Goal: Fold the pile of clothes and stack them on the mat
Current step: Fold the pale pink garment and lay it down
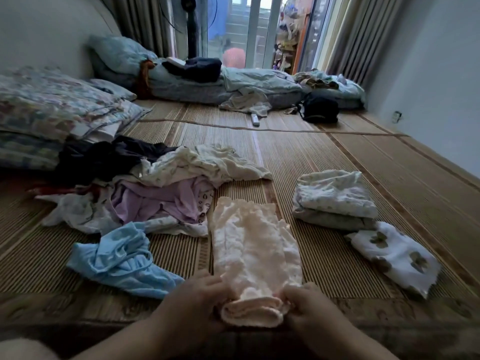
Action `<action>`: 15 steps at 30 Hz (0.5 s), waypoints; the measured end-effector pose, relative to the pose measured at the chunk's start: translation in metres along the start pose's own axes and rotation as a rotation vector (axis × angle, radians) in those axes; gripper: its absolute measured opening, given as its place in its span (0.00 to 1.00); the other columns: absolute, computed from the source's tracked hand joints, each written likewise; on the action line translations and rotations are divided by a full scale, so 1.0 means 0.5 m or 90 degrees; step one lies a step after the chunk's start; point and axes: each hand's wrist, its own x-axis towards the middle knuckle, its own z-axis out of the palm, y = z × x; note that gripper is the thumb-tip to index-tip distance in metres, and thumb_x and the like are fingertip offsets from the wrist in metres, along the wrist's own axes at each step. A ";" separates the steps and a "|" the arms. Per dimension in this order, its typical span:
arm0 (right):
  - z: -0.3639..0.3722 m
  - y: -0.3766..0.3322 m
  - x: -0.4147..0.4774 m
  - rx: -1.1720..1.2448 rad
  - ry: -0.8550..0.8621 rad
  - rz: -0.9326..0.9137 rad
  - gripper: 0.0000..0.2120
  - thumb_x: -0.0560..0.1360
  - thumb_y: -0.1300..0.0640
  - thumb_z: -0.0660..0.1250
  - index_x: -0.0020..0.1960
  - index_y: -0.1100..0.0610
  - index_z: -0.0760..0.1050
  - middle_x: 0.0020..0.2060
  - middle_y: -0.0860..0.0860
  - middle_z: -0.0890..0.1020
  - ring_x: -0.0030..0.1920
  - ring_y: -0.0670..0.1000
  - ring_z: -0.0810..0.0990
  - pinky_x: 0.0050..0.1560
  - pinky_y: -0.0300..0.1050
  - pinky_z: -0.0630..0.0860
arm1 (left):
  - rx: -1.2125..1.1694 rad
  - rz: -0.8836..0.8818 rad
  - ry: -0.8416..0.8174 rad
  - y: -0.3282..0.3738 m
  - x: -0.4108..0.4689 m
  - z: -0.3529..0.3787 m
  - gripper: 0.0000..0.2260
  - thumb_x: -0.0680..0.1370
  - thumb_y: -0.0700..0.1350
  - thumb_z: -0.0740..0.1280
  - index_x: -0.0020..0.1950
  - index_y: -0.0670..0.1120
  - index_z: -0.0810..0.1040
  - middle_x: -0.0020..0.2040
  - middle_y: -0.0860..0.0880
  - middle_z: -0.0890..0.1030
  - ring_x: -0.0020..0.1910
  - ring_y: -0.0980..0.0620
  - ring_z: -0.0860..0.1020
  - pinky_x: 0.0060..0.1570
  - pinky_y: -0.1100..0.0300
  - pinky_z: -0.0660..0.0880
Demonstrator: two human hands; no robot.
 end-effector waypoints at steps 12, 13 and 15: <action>-0.025 -0.003 -0.018 -0.042 -0.050 -0.080 0.23 0.66 0.34 0.52 0.55 0.41 0.75 0.60 0.34 0.75 0.63 0.28 0.66 0.66 0.30 0.58 | 0.117 0.044 -0.079 -0.061 0.092 -0.005 0.17 0.71 0.57 0.59 0.58 0.59 0.79 0.65 0.57 0.77 0.69 0.53 0.70 0.65 0.55 0.71; -0.029 -0.004 -0.018 -0.007 -0.032 -0.093 0.20 0.68 0.34 0.55 0.53 0.42 0.75 0.54 0.39 0.80 0.57 0.34 0.74 0.59 0.31 0.67 | 0.050 0.072 -0.099 -0.062 0.096 -0.001 0.14 0.73 0.53 0.60 0.54 0.57 0.81 0.61 0.58 0.79 0.65 0.56 0.73 0.62 0.57 0.73; -0.035 -0.002 -0.013 0.068 0.016 -0.081 0.21 0.70 0.29 0.58 0.49 0.45 0.74 0.42 0.44 0.82 0.44 0.41 0.80 0.45 0.41 0.77 | -0.121 0.013 -0.177 -0.055 0.099 0.001 0.12 0.78 0.49 0.61 0.57 0.55 0.81 0.61 0.61 0.78 0.61 0.62 0.74 0.61 0.63 0.72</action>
